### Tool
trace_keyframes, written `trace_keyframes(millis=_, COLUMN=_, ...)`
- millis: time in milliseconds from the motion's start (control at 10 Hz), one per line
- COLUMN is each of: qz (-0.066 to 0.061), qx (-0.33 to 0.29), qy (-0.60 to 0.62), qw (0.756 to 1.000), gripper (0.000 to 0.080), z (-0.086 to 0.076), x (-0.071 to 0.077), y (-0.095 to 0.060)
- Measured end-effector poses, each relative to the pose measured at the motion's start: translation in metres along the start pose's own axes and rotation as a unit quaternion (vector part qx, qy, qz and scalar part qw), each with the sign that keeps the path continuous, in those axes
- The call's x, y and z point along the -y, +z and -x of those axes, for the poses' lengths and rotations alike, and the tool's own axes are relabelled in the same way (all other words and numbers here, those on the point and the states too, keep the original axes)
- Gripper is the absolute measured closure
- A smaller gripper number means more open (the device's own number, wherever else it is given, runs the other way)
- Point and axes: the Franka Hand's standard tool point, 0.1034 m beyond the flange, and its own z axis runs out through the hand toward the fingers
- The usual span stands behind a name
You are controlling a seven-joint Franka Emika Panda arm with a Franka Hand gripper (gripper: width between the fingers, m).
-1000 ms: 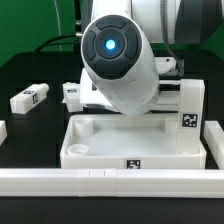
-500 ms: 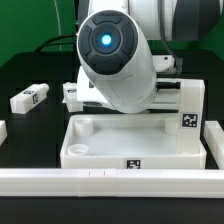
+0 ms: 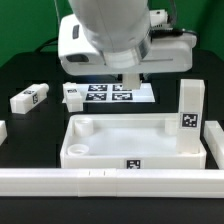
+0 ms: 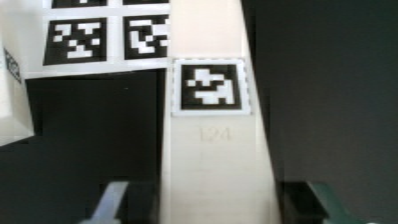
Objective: Assemble desk
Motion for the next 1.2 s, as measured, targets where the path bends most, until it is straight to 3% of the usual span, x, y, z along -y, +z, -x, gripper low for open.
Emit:
trace_keyframes(millis=200, qz=0.0, qx=-0.032, qy=0.0, qw=0.999, gripper=0.0509, z=-0.01, x=0.0, y=-0.002)
trace_keyframes(millis=400, qz=0.0, qx=-0.103, qy=-0.011, qw=0.995, gripper=0.0509, z=-0.021, x=-0.005, y=-0.01)
trace_keyframes(millis=600, qz=-0.001, qx=-0.15, qy=-0.021, qw=0.988, gripper=0.0509, z=-0.013, x=-0.006, y=-0.048)
trace_keyframes(millis=900, qz=0.002, qx=-0.219, qy=-0.028, qw=0.975, gripper=0.0509, z=-0.011, x=-0.001, y=-0.085)
trace_keyframes(millis=1200, qz=0.005, qx=-0.315, qy=-0.024, qw=0.949, gripper=0.0509, z=-0.016, x=-0.005, y=-0.084)
